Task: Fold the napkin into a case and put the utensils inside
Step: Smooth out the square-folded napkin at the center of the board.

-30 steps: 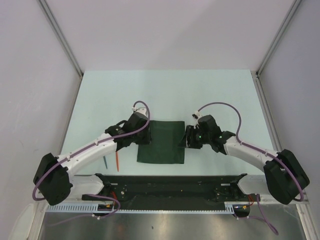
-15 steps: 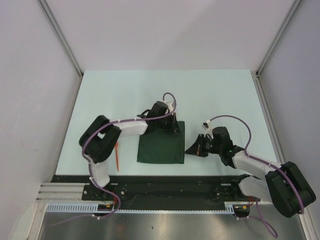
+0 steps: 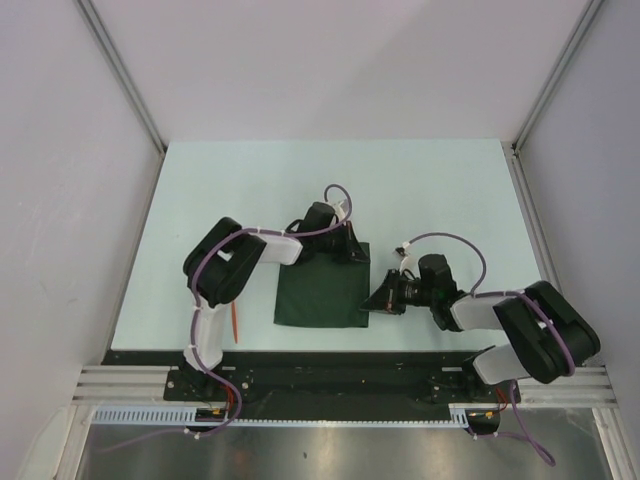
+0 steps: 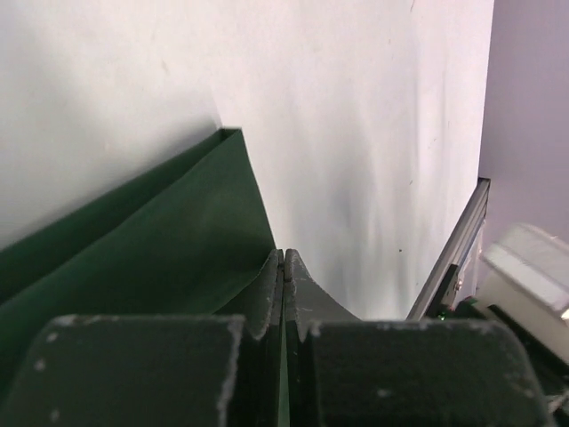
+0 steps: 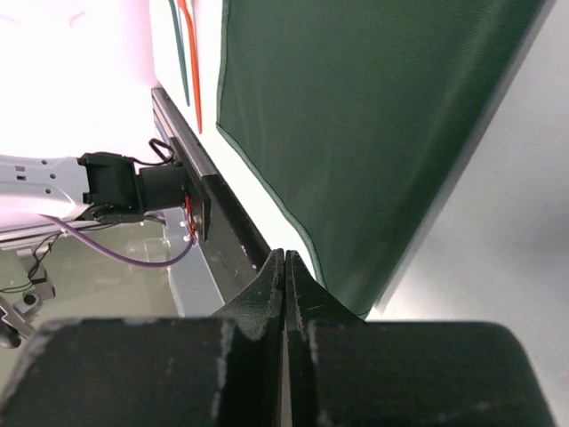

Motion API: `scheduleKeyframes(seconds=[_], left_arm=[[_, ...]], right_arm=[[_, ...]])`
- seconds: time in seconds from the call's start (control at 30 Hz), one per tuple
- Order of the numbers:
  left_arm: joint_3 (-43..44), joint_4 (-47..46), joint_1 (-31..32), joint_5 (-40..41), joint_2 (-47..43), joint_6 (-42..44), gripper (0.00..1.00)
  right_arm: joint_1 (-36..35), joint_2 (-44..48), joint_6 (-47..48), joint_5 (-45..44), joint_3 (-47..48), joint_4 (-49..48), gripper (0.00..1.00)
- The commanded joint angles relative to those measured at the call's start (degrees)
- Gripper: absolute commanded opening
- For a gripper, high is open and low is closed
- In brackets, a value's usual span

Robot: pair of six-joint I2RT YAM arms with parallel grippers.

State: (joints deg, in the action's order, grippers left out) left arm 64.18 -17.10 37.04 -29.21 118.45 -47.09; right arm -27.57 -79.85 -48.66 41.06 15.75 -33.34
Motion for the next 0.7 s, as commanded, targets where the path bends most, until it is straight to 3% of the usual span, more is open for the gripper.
scheduleKeyframes(seconds=[0.0,0.33,0.67], left_arm=[[3.1,-3.4,-1.0,-1.1,1.5,-1.2,0.0],[3.5,0.8,-1.8,0.3,4.4,-1.7,0.0],[5.2,5.5,-2.1,1.6,6.0,0.2,0.0]], right_arm=[[-0.5,-4.9,-1.5,2.1,0.2,-9.7,0.0],[-1.3,-19.2,-7.0,4.6,-4.8,-26.9,0.0],[-2.8,-17.0,-3.6,-0.4,-10.0,-21.4,0.0]])
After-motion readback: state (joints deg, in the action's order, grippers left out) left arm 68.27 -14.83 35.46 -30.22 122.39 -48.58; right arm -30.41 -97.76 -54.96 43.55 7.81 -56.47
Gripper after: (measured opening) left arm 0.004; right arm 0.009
